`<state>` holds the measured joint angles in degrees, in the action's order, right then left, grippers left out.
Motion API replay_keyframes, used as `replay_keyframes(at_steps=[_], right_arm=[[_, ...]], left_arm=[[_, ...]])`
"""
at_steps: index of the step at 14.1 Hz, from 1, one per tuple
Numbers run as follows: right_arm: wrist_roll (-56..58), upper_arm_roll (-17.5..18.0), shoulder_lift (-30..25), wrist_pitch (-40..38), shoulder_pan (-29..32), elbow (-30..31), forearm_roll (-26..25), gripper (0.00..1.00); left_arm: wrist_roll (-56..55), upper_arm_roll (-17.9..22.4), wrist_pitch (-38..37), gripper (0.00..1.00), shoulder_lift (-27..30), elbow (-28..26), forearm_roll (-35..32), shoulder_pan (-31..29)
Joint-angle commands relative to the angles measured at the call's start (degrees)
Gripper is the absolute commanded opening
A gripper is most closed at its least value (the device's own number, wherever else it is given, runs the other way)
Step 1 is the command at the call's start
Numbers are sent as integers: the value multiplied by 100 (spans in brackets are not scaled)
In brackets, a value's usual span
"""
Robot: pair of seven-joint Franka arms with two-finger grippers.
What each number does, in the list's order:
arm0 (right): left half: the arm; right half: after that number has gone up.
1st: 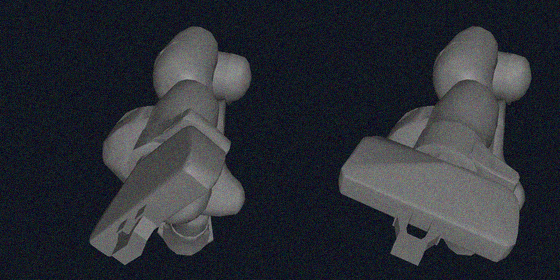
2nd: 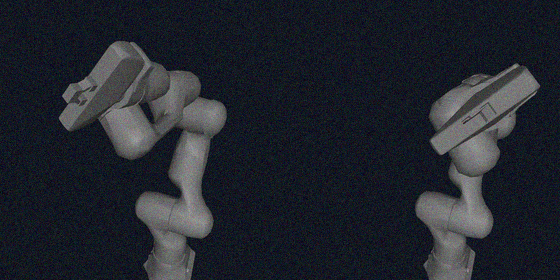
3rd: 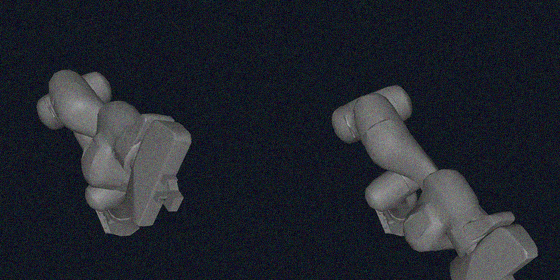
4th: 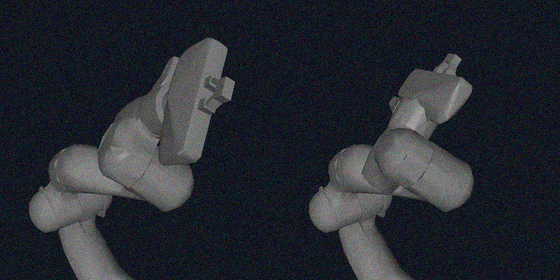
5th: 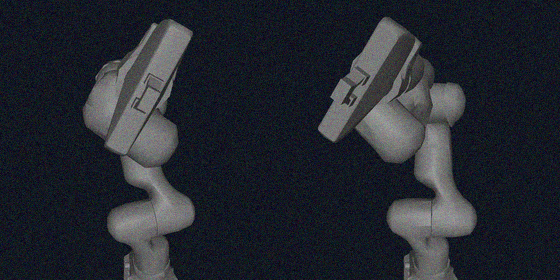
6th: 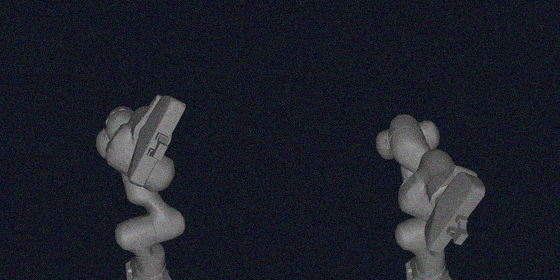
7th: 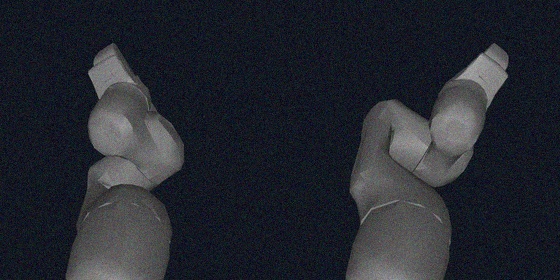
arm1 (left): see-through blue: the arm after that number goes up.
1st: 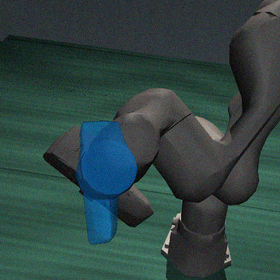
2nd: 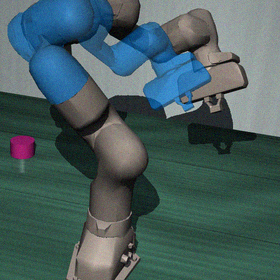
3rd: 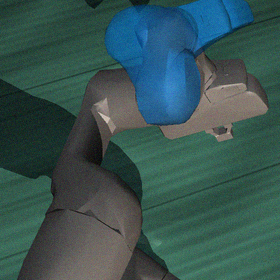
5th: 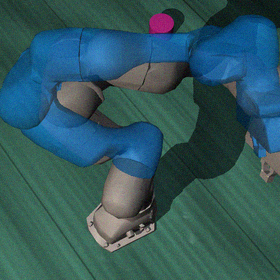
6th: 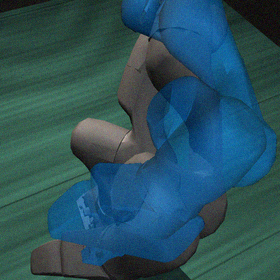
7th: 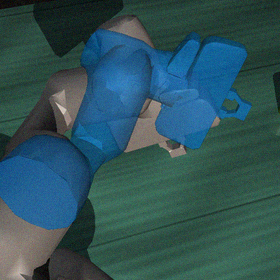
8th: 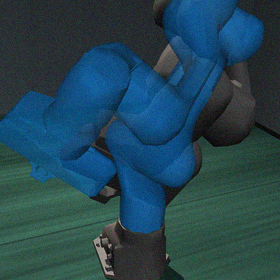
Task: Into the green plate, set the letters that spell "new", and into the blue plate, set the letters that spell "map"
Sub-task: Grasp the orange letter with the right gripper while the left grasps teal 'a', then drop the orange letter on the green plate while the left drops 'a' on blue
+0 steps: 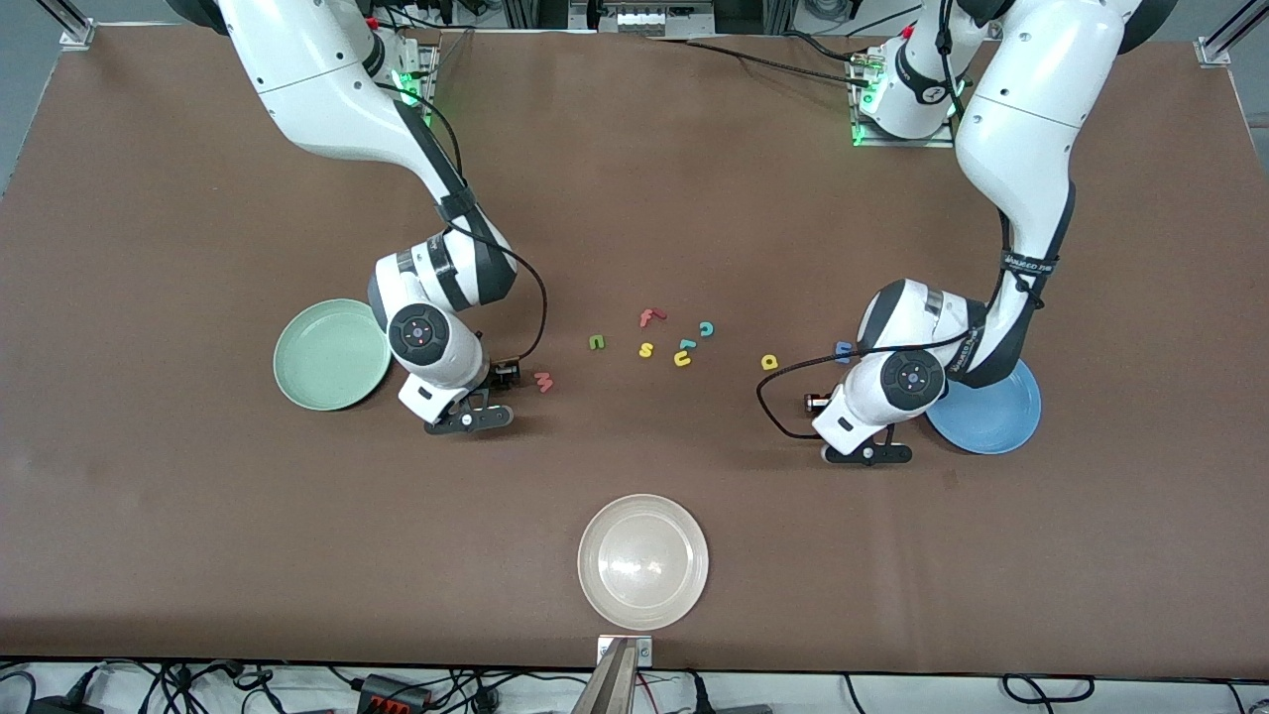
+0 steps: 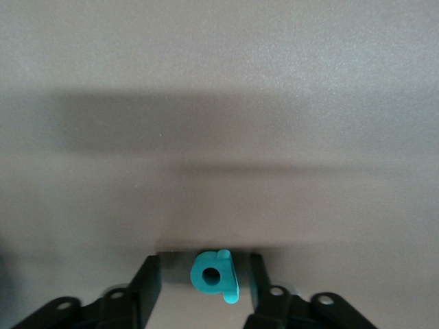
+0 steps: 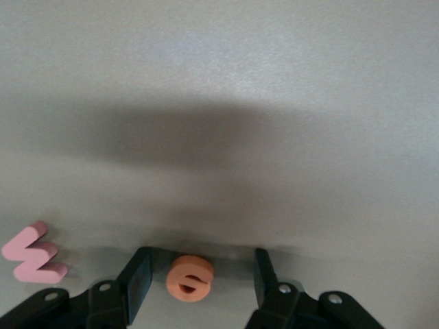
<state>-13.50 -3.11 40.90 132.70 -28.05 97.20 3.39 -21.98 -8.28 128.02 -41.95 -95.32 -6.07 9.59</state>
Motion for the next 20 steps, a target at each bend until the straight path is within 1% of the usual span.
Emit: replay_keyframes(at_steps=[1,2,3,4,6,7,8,10,12,13,15,16,18,20], right_arm=[[-57,-5,24,-200,-43,-43,74,62],[-57,-5,24,-227,-34,-43,74,59],[-57,-5,24,-227,-34,-43,74,52],[-65,-5,24,-219,-43,-43,74,41],[-74,-5,24,-210,-52,-61,74,12],[-31,-5,-2,-210,-43,-95,66,1],[39,-14,-11,-219,-17,-192,57,0],[84,-66,-99,-262,62,-298,57,0],[189,-67,-362,-516,368,-298,-21,0],[564,-84,-485,-709,657,-281,-31,0],[1294,-93,-591,-1323,1167,-228,-40,0],[1384,-93,-696,-1526,1292,-149,-40,0],[1367,-102,-1082,-1599,1293,332,-49,0],[1411,-207,-1285,-1511,1363,790,-92,0]], left_arm=[[-52,2,57,24,20,-48,-87,17],[-61,-7,48,17,29,-30,-87,17],[-43,2,39,13,29,-21,-87,17],[-34,2,13,9,55,-21,-87,8],[1,11,-57,7,195,31,-122,-27],[53,28,-327,7,405,66,-175,-71],[280,89,-721,7,581,241,-175,-88],[1034,256,-1495,7,731,479,-210,-281],[1947,345,-1717,7,890,410,-420,-701],[2352,345,-1840,7,890,409,-439,-974],[2855,345,-1816,7,794,244,-448,-1493],[2866,345,-1754,7,759,94,-448,-1582],[2849,336,-1587,7,758,-196,-439,-1592],[2883,336,-1534,10,645,-206,-448,-1600]])
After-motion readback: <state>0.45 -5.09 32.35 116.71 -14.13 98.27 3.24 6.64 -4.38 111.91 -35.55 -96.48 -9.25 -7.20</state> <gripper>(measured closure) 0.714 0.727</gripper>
